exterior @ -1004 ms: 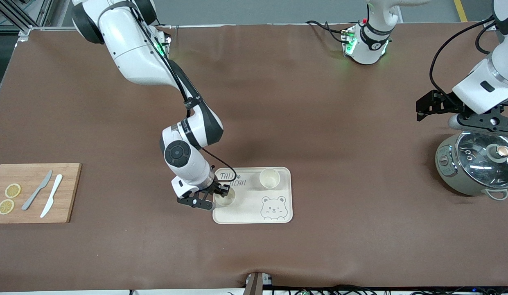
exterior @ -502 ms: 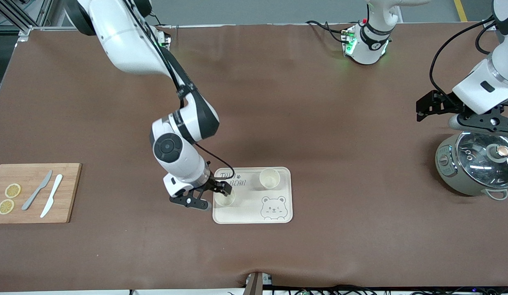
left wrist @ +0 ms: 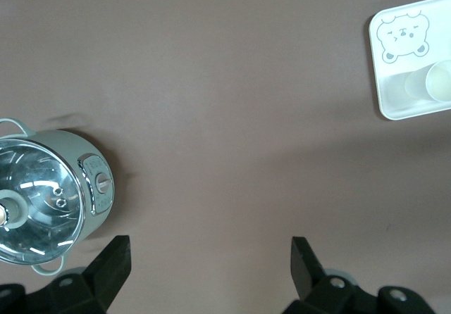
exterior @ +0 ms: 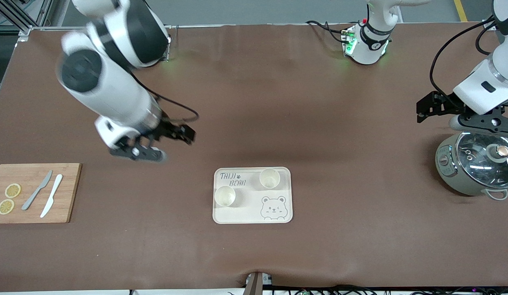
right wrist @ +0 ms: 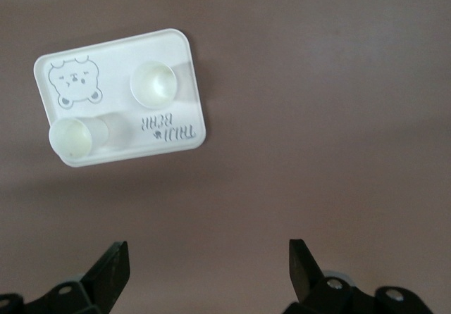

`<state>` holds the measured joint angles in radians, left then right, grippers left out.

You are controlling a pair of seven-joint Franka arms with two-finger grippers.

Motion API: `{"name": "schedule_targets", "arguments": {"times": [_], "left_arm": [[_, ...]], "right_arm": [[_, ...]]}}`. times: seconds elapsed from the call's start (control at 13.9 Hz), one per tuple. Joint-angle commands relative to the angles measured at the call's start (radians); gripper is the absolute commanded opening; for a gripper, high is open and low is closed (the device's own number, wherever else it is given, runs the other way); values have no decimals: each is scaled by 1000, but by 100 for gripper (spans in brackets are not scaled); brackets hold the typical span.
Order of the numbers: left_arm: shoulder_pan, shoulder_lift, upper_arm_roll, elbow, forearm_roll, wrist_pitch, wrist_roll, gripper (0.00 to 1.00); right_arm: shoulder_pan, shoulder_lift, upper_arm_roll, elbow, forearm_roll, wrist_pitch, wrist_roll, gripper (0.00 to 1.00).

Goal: Place white IKEA cup upright on tray with both arms

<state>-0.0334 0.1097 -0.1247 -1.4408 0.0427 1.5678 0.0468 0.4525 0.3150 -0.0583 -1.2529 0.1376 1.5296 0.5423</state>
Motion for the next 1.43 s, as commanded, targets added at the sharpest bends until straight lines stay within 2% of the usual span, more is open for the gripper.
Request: {"name": "schedule_targets", "arguments": {"times": [0.0,0.22,0.36,0.72,0.86,1.0,1.36], "left_arm": [[7,1,-4,7,-4,18,-8,100],[9,1,-4,7,-30,38,-28,100],[9,1,-4,5,-30,40,-33,100],[7,2,-4,2,-33,44,-35,100],[9,2,-4,2,-32,44,-35,100],[12,2,-4,2,-33,44,-35,100],[10,2,-3,2,-32,44,-35,100]], "right_arm": [[-70,-190,11,-140,-10,-64,-88,100],[-191,-327,9,-250,-12,-72,-180,100],[-289,-388,9,-307,-38,-77,-324,100],[-477,-412,9,-323,-76,-103,-528,100],[-488,-406,12,-309,-88,-95,-528,100],[-469,-387,17,-287,-157,-63,-533,100],[-457,-369,17,-300,-165,-28,-541,100]]}}
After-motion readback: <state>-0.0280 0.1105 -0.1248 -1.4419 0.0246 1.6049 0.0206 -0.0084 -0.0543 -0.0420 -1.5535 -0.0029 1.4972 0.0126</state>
